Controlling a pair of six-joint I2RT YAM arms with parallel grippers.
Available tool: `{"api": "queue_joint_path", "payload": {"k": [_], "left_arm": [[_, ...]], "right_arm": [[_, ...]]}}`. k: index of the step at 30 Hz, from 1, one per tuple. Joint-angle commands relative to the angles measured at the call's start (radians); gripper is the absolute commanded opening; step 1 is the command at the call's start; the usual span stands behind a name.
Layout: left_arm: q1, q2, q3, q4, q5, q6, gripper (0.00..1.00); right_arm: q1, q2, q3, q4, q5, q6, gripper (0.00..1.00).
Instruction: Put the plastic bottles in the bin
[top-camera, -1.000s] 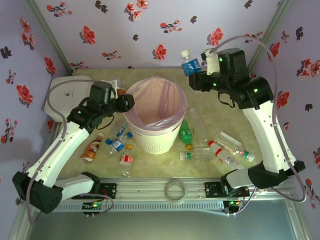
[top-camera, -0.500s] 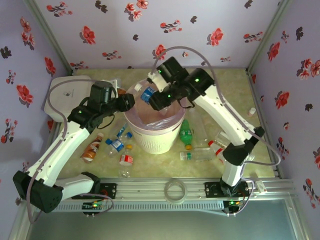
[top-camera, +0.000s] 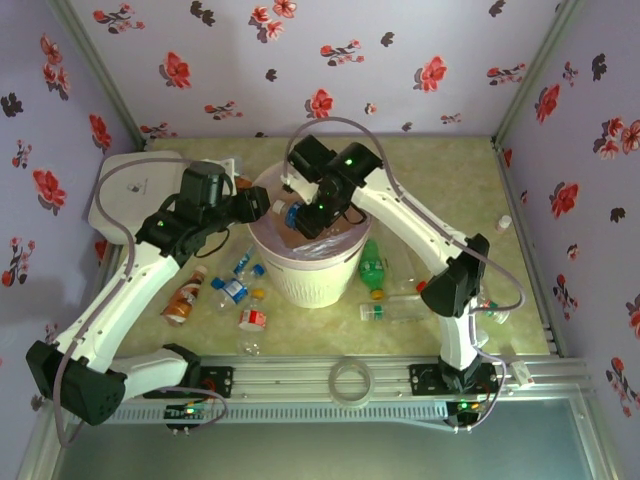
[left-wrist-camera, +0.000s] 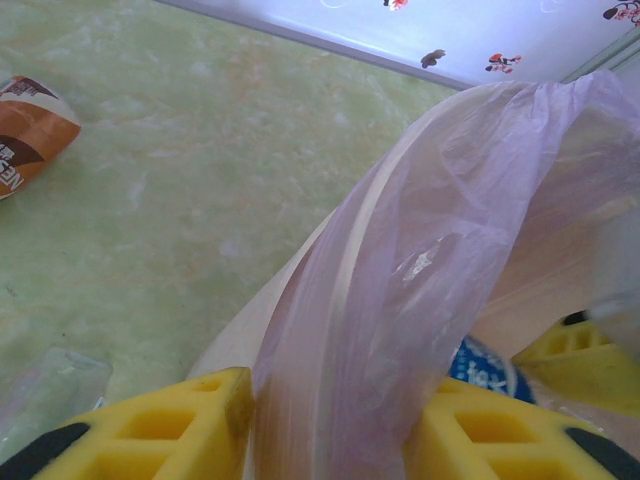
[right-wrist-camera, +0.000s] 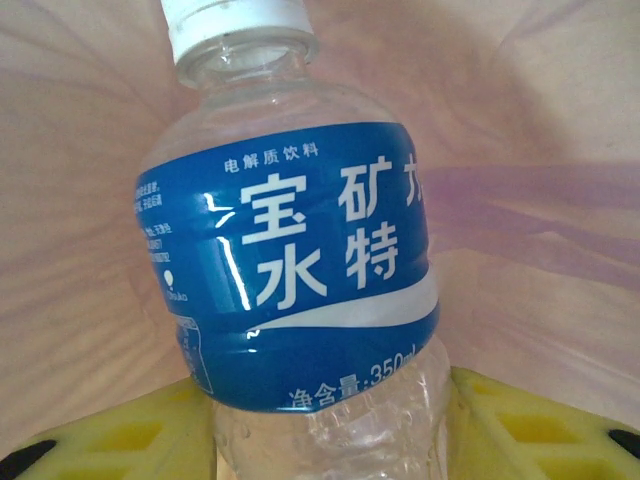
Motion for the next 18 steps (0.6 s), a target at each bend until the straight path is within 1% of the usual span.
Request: {"api": "queue_joint_path", "payload": {"k": [1,6,11,18], "left_arm": [[-0.012,0.002,-0.007,0.023,-0.012,-0.007,0.43],[-0.012,-0.001,-0.011,0.026,-0.011,-0.011,0.43],[-0.011,-0.002,-0.018,0.028,-0.010,-0.014,0.43],[-0.012,-0.003,-0.022,0.032,-0.014,-0.013,0.43]], "right_arm": [[0.004,0.016,-0.058,0.052,0.010,-0.014,0.54],[0.003,0.054,-0.124,0.097,-0.001,-0.013,0.55],[0.003,0.056,-0.189,0.159,0.024,0.002,0.57],[0.003,0.013,-0.215,0.174,0.036,0.008,0.69]]}}
